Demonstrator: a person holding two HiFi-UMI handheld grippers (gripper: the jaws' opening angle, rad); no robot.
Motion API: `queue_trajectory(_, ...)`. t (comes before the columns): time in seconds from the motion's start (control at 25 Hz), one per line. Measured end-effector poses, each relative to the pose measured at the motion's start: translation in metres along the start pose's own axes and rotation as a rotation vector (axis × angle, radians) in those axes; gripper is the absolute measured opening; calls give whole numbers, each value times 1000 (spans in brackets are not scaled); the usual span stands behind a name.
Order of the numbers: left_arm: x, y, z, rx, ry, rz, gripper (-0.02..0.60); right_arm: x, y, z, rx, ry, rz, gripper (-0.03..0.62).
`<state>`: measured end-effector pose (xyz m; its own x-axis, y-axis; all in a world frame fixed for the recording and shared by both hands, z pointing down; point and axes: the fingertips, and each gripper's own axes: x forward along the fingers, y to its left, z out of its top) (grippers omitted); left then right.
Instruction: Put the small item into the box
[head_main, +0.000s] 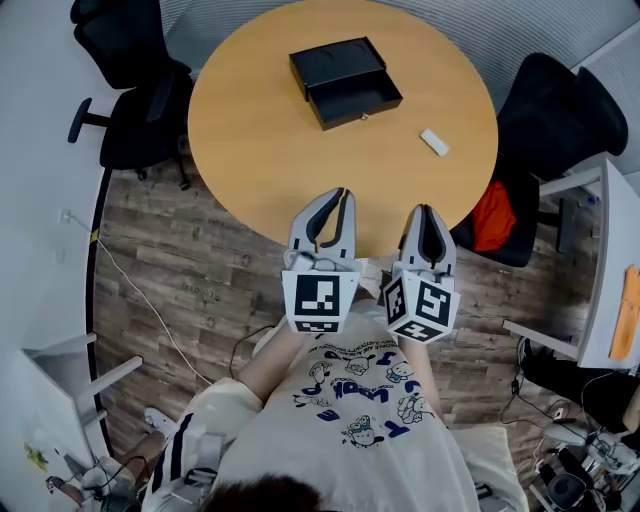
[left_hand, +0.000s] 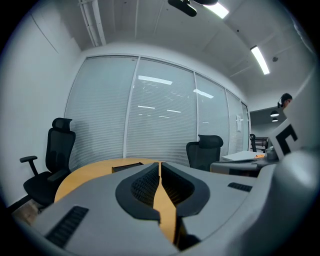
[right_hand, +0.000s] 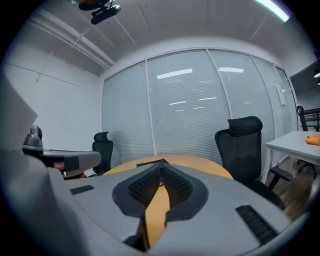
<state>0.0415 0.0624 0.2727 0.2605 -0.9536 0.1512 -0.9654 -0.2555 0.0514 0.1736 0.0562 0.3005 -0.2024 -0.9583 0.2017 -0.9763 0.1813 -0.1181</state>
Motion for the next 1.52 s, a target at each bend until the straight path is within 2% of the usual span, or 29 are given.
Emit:
queue_trajectory(0.8,89,-24,5,-18,24,67,28,83,-73,14,3,43,48,44)
queue_trajectory(1.52,136,-29,-13,-30,96,86,28,133,-110,-3,-28,126,56,44)
